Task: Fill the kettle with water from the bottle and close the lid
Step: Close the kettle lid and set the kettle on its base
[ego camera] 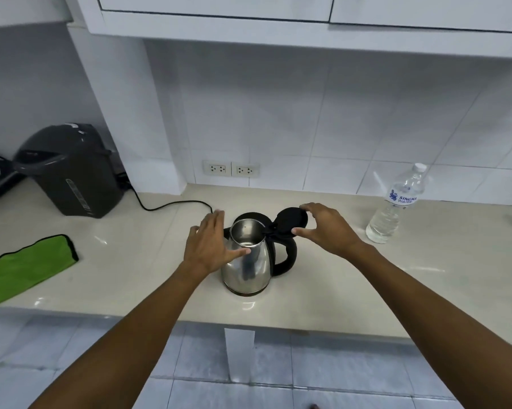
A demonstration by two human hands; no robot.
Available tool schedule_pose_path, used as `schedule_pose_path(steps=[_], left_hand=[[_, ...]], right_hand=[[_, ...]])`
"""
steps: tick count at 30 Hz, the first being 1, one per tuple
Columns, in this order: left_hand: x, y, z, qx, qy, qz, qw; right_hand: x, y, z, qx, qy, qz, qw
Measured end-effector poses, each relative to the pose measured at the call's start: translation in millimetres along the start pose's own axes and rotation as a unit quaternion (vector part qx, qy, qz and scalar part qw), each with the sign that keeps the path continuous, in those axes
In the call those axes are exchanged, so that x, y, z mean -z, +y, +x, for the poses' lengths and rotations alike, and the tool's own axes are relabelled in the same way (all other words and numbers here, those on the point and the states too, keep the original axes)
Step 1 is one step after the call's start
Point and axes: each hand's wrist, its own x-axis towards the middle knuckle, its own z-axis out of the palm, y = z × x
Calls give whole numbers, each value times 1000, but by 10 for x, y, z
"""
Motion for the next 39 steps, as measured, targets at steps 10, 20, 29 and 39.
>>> schedule_pose_path(steps=[10,20,29,39], left_hand=[[-92,-61,258,-19,-136,-131,982],[-171,-129,198,28,-134,-251,958],[-170,-150,178,50,-129,-299,944],[-219,-171,182,55,-119,-300,945]], right_hand=[[85,-177,310,86,-63,14,994],[-361,-725,656,174,-127,-9,977],[-762,-830,688,164,-162,-86,969],[-886,-786,736,121,-144,-65,980]])
